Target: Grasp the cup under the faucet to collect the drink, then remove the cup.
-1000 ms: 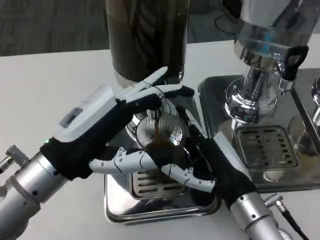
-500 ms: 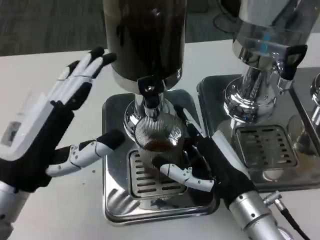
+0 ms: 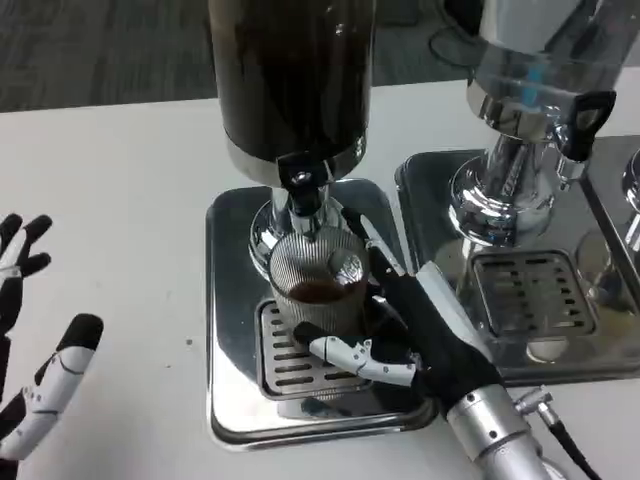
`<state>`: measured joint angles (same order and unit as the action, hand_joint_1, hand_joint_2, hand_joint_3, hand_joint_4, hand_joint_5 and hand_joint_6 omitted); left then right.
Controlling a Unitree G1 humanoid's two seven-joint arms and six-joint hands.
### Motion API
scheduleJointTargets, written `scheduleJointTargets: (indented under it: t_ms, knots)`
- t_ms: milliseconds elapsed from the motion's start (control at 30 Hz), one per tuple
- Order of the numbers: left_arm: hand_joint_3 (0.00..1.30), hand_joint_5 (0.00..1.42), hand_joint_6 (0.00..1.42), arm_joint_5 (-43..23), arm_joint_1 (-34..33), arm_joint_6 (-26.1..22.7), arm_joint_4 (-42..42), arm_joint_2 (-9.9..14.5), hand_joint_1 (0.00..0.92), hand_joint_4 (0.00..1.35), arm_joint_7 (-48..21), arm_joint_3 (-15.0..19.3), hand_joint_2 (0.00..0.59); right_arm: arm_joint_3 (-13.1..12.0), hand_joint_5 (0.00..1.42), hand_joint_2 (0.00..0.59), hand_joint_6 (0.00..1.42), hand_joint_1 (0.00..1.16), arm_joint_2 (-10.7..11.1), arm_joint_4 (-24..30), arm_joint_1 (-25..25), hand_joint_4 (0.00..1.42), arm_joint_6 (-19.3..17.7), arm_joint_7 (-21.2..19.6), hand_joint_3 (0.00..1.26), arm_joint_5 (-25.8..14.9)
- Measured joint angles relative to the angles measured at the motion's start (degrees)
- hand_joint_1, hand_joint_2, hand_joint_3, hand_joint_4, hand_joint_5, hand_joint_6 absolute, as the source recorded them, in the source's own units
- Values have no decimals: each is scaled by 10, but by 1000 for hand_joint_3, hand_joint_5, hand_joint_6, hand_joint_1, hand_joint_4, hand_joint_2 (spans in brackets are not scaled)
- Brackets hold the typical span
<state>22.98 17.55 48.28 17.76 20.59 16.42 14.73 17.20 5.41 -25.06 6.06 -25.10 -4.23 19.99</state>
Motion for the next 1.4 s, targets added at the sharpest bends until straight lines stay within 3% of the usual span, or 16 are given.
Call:
scheduleJointTargets:
  t_ms: [200,633,967,1400]
  knots:
    - [181,195,70,-8,-1,-2,44,-3,0,0,0,-11,220,-3,145,174,382,739,-10,-30,17,9,-10,-2,0,-14]
    - [310,217,74,-51,2,-9,54,-10,0,15,-15,-26,227,0,348,164,572,785,-18,-60,41,189,-21,-18,3,-6]
    - [445,224,74,-90,7,-12,56,-17,0,138,-24,-24,231,1,424,175,629,798,-25,-73,42,268,-31,-28,91,-1]
    - [498,235,74,-92,7,-14,55,-19,0,194,-33,-25,238,-5,518,180,731,811,-33,-76,29,361,-42,-75,194,9]
